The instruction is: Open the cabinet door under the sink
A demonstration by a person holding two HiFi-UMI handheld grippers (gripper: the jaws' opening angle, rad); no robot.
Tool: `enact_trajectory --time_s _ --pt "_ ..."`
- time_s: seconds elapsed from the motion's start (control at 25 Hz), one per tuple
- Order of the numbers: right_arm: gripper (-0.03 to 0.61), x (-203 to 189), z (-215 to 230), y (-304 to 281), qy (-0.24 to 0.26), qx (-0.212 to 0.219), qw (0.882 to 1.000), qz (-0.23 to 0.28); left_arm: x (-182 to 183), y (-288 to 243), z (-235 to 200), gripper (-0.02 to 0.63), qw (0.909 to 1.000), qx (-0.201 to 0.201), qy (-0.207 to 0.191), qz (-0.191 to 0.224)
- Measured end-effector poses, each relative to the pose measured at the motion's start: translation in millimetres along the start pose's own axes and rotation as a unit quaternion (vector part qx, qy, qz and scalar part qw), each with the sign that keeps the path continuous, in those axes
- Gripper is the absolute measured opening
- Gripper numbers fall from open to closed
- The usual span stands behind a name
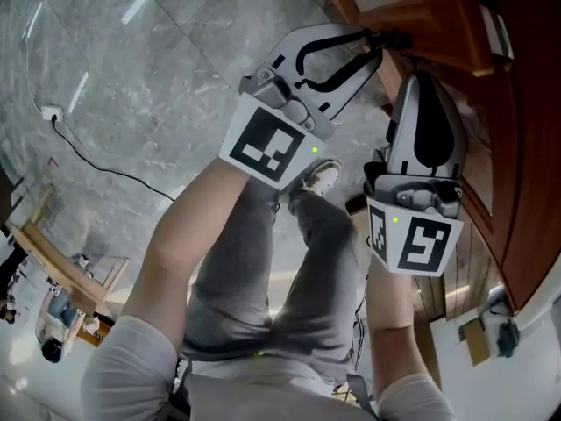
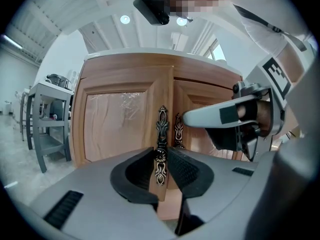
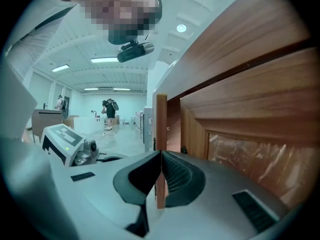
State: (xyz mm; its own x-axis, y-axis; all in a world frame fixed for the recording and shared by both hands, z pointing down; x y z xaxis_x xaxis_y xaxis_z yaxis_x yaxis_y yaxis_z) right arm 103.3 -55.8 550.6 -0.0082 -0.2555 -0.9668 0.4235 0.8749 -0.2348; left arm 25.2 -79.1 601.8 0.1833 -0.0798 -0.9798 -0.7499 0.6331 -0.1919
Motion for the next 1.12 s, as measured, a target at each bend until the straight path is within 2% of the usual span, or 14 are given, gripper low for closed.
enact_trajectory --time_s 0.4,0.88,1.12 --pt "0.034 5.6 2.8 -15.4 0.023 -0.033 0.999 -0.004 -1.1 11.8 -6.2 0.091 0.9997 -0.023 -0.005 0.000" --pt "0.034 8.5 -8.8 -27.0 0.035 -0.022 0.999 -0.011 -5.8 31.2 -12.3 0.089 0.9995 -0.030 0.013 -0.002" --pt "0.034 8.2 -38.4 -35.1 0.039 -0.011 0.999 -0.008 -13.8 59.8 -23.8 0.086 0.9996 -0.022 0.020 -0.005"
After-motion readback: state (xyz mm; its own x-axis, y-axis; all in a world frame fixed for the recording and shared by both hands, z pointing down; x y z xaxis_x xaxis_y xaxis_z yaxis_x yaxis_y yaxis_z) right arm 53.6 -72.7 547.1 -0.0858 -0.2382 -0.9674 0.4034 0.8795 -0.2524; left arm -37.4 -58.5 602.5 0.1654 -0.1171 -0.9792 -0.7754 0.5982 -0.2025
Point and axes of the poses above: the fingertips, and each gripper's own axes: y backward along the fingers, z to its right, x out of its top, the point moved 4 cm from there along y, backward along the fingers, and after that the axes turned 5 degrees about -y, right-handed, at the moved point
